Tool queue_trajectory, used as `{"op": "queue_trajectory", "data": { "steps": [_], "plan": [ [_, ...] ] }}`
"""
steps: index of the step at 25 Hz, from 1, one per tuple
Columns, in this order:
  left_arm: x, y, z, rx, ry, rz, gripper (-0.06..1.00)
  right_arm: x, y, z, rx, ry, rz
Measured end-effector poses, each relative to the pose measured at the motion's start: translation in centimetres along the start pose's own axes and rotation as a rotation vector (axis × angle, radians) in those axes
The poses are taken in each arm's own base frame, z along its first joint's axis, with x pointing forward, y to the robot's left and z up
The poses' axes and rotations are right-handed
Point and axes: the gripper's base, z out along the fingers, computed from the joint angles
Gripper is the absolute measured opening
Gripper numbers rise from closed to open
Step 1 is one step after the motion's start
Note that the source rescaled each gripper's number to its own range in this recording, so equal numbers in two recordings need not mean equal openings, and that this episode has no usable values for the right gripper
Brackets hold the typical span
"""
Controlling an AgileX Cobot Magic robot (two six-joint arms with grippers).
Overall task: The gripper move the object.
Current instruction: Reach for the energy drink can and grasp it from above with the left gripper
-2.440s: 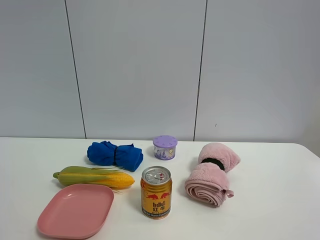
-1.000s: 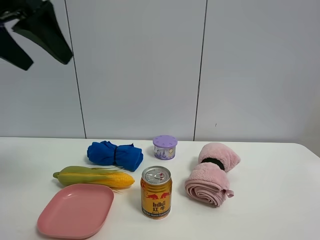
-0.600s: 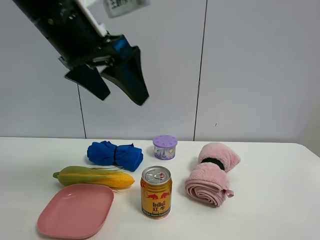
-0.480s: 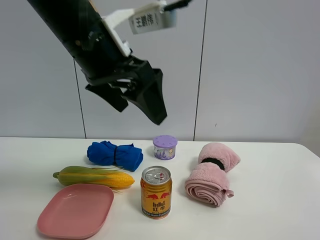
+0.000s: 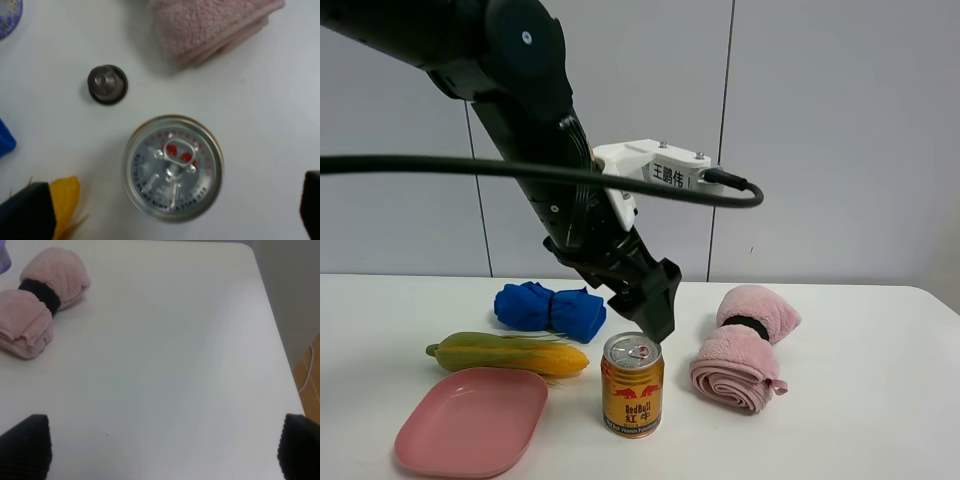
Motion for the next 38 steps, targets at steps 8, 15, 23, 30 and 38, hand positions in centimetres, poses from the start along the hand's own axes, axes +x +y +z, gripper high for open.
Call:
{"op": "queue_trajectory", "data": {
  "steps": [8, 15, 23, 30, 38],
  "plan": [
    [0.2, 0.1, 2.6, -0.008, -0.007, 0.003, 1.00, 0.0, 0.0, 0.0, 0.000, 0.000, 0.000],
    [0.8, -0.6, 5.5, 0.004, 0.017, 0.015, 1.00, 0.0, 0.0, 0.0, 0.000, 0.000, 0.000],
    [1.8, -0.8, 8.5, 0.010, 0.052, 0.013, 1.00, 0.0, 0.0, 0.0, 0.000, 0.000, 0.000],
    [2.1, -0.8, 9.3, 0.009, 0.052, 0.012, 0.97, 0.0, 0.0, 0.0, 0.000, 0.000, 0.000],
    [2.0, -0.8, 9.3, 0.004, 0.045, 0.020, 0.01, 0.0, 0.0, 0.0, 0.000, 0.000, 0.000]
  ]
}}
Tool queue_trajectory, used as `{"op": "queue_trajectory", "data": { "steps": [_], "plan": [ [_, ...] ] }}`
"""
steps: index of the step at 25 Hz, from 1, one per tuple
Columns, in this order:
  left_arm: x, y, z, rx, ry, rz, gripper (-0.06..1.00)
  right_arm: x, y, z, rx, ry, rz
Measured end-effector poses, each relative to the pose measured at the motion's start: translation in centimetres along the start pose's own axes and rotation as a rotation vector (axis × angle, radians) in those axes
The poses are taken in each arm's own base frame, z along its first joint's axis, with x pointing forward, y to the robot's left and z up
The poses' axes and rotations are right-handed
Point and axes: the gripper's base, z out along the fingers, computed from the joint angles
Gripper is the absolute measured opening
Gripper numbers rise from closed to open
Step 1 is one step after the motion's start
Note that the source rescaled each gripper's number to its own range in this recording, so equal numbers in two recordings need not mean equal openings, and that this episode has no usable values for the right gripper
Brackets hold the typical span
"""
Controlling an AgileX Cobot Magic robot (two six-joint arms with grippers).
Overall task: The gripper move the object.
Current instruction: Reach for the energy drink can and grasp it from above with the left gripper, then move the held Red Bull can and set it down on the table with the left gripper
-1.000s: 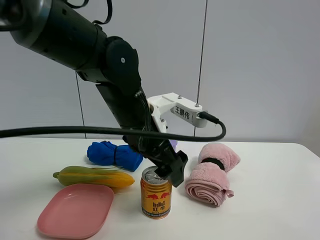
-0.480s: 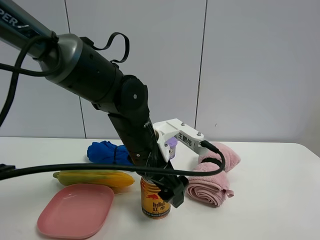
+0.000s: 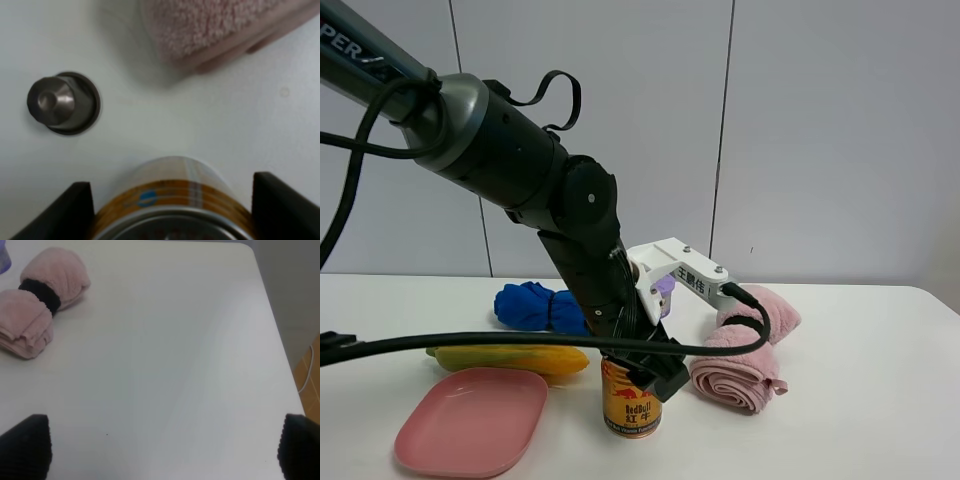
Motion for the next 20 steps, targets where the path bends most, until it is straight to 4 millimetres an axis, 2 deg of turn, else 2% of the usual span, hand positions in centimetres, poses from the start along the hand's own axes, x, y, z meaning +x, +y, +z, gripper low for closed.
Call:
{"op": "queue_trajectory", "data": {
  "steps": [4, 6, 9, 11, 14, 17, 20],
  "plan": [
    [0.0, 0.0, -0.5, 0.003, 0.009, 0.001, 0.01, 0.0, 0.0, 0.0, 0.000, 0.000, 0.000],
    [-0.2, -0.1, -1.8, 0.009, 0.025, 0.003, 0.01, 0.0, 0.0, 0.0, 0.000, 0.000, 0.000],
    [-1.2, 0.0, -6.2, 0.004, -0.015, 0.007, 0.01, 0.0, 0.0, 0.0, 0.000, 0.000, 0.000],
    [-2.1, 0.1, -10.4, -0.015, -0.088, 0.007, 0.01, 0.0, 0.0, 0.0, 0.000, 0.000, 0.000],
    [-2.3, 1.1, -14.7, -0.048, -0.149, -0.026, 0.01, 0.0, 0.0, 0.0, 0.000, 0.000, 0.000],
    [-1.2, 3.6, -17.8, -0.117, -0.158, -0.114, 0.01, 0.0, 0.0, 0.0, 0.000, 0.000, 0.000],
    [0.5, 7.3, -19.4, -0.218, -0.139, -0.215, 0.01, 0.0, 0.0, 0.0, 0.000, 0.000, 0.000]
  ]
}}
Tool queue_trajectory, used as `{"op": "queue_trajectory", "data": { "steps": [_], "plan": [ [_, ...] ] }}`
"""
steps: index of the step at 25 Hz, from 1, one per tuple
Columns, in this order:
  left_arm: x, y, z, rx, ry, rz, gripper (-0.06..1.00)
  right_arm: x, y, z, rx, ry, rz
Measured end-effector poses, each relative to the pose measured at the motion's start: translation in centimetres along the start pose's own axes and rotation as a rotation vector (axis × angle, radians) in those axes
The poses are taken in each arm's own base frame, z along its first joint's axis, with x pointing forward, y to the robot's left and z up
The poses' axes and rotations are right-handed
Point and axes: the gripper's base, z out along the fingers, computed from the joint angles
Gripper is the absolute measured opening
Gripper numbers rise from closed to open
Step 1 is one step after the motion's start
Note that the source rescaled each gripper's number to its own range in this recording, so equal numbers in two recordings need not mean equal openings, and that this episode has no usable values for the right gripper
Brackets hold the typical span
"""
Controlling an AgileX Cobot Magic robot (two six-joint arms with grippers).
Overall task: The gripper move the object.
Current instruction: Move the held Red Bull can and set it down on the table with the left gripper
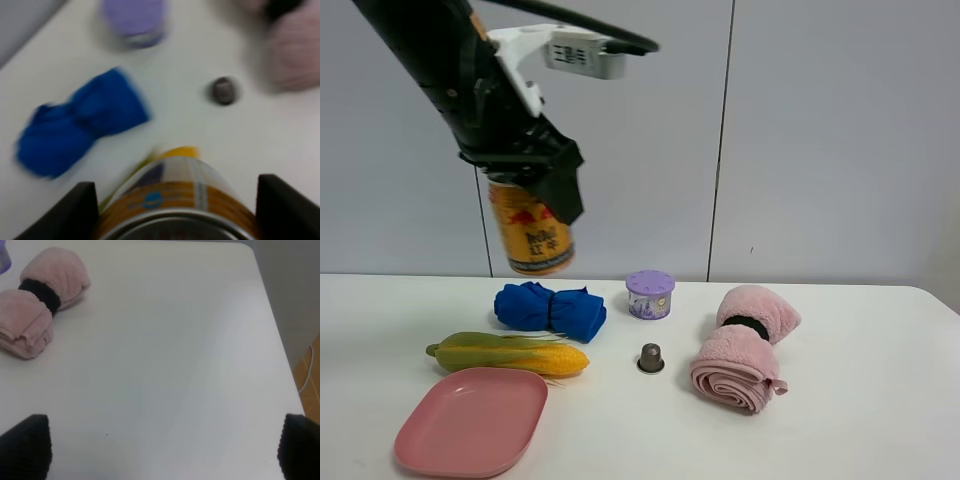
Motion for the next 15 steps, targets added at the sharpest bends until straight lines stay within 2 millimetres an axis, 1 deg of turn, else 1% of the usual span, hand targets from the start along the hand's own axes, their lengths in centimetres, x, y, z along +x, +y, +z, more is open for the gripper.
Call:
{"op": "queue_trajectory", "data": {
  "steps": [2, 6, 8, 11, 15],
  "plan": [
    [0.7, 2.7, 0.0, -0.059, 0.010, -0.053, 0.01, 0.0, 0.0, 0.0, 0.000, 0.000, 0.000],
    [2.4, 8.6, 0.0, -0.179, -0.009, -0.176, 0.01, 0.0, 0.0, 0.0, 0.000, 0.000, 0.000],
    [3.2, 10.9, 0.2, -0.227, -0.023, -0.208, 0.01, 0.0, 0.0, 0.0, 0.000, 0.000, 0.000],
    [4.2, 13.0, 1.1, -0.265, -0.014, -0.195, 0.01, 0.0, 0.0, 0.0, 0.000, 0.000, 0.000],
    [5.7, 14.5, 3.8, -0.268, 0.042, -0.165, 0.01, 0.0, 0.0, 0.0, 0.000, 0.000, 0.000]
  ]
}}
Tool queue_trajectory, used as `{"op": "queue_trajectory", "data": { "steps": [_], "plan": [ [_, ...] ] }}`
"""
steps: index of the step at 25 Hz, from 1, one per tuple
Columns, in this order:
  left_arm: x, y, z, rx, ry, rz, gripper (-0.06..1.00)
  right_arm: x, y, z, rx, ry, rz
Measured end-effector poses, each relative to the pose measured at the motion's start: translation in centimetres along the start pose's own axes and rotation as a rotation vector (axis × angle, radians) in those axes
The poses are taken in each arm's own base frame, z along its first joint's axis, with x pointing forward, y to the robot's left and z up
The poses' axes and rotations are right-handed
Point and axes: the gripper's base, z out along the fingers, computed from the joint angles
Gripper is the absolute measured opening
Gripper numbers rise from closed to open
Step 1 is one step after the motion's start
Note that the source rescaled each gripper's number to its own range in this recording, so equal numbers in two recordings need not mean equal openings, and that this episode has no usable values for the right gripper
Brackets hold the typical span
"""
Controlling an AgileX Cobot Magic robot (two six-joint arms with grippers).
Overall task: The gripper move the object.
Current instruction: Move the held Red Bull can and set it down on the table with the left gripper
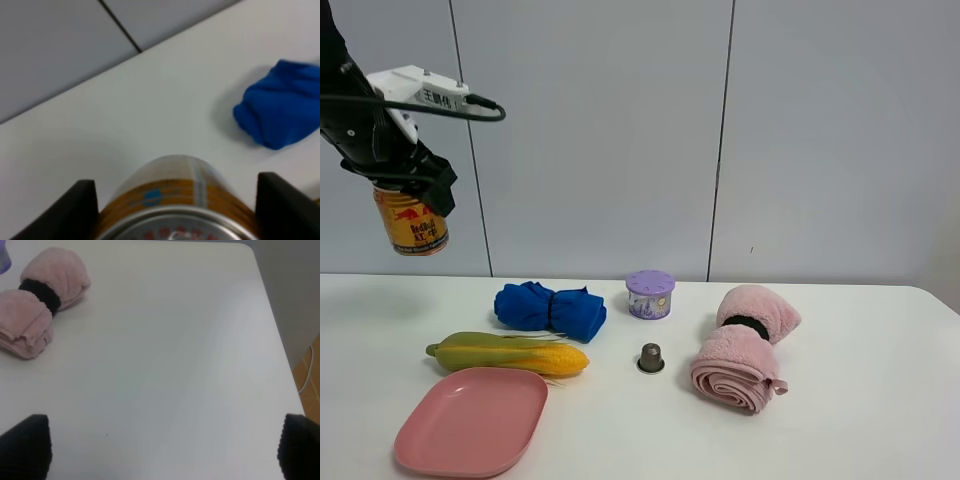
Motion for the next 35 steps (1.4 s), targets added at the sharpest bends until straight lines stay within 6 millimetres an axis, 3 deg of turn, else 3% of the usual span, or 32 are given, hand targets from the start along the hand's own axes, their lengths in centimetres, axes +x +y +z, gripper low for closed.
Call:
{"op": "queue_trajectory", "data": {
  "steps": [4, 9, 16, 23, 35],
  "plan": [
    [0.1, 0.2, 3.2, 0.017, 0.064, 0.022, 0.01, 0.0, 0.0, 0.0, 0.000, 0.000, 0.000],
    [-1.2, 0.2, 6.7, 0.066, 0.098, -0.019, 0.01, 0.0, 0.0, 0.0, 0.000, 0.000, 0.000],
    [0.3, -0.3, 11.0, 0.138, 0.173, -0.093, 0.01, 0.0, 0.0, 0.0, 0.000, 0.000, 0.000],
    [2.3, 0.2, 13.1, 0.148, 0.241, -0.119, 0.01, 0.0, 0.0, 0.0, 0.000, 0.000, 0.000],
    [3.0, 0.0, 14.5, 0.164, 0.249, -0.149, 0.01, 0.0, 0.0, 0.0, 0.000, 0.000, 0.000]
  ]
}}
